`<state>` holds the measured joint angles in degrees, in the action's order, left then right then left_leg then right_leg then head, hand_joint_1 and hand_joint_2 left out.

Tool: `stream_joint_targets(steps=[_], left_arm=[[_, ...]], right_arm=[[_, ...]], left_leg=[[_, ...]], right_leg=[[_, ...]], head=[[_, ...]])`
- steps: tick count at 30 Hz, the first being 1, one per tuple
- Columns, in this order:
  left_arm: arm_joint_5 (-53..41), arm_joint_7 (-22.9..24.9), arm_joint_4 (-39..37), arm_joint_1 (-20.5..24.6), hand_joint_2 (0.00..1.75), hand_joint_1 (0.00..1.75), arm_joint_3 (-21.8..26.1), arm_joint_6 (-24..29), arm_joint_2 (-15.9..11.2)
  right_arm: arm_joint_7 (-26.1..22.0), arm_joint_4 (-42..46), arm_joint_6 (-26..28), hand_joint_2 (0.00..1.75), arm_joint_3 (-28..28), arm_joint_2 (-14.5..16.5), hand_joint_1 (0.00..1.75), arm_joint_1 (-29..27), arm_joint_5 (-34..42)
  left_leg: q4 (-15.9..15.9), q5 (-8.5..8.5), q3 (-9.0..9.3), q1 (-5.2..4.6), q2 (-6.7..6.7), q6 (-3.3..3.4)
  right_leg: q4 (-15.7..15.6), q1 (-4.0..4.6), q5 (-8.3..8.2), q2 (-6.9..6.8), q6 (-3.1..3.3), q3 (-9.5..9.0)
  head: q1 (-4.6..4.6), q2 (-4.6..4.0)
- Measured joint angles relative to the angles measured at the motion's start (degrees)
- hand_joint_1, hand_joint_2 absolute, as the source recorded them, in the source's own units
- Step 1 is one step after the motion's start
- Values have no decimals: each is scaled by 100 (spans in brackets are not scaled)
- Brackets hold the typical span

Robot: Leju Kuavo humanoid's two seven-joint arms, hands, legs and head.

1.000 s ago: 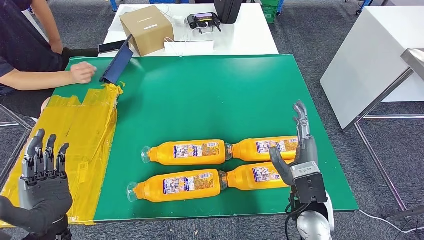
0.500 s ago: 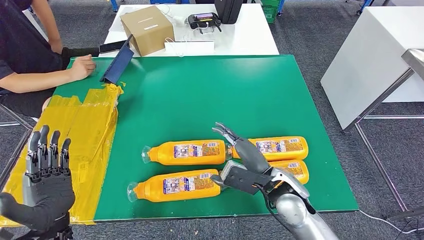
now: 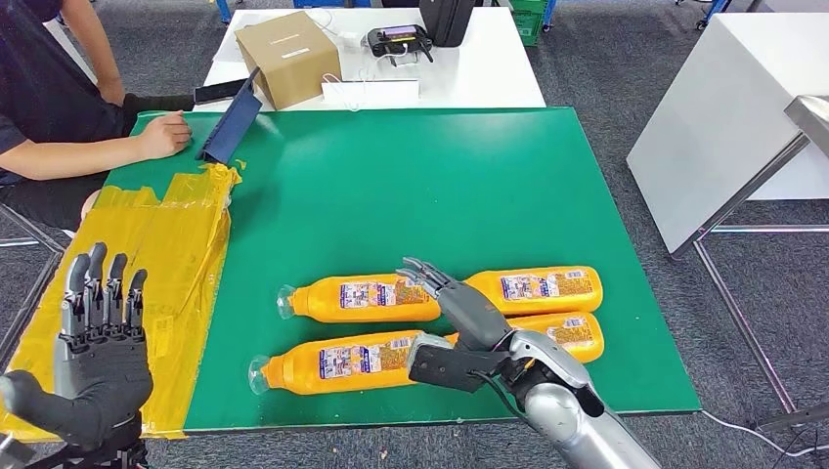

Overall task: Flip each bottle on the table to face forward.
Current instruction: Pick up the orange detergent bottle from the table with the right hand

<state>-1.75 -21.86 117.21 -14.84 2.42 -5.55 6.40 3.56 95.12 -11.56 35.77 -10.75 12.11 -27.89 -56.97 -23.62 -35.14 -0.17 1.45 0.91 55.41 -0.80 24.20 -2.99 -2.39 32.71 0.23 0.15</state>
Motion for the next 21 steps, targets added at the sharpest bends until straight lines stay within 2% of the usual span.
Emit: stream_joint_targets(steps=[9, 21], left_arm=[[59, 6, -93, 20, 0, 0, -37, -13, -16], [96, 54, -149, 74, 0, 0, -145, 5, -32]], right_arm=[[377, -187, -225, 175, 660, -291, 0, 322, 108], [591, -801, -94, 175, 1413, 7, 0, 674, -499]], left_leg=[[0, 0, 0, 0, 0, 0], [0, 0, -1, 1, 0, 0]], right_leg=[[0, 0, 0, 0, 0, 1], [1, 1, 0, 0, 0, 1]], head=[[1, 0], [1, 0]])
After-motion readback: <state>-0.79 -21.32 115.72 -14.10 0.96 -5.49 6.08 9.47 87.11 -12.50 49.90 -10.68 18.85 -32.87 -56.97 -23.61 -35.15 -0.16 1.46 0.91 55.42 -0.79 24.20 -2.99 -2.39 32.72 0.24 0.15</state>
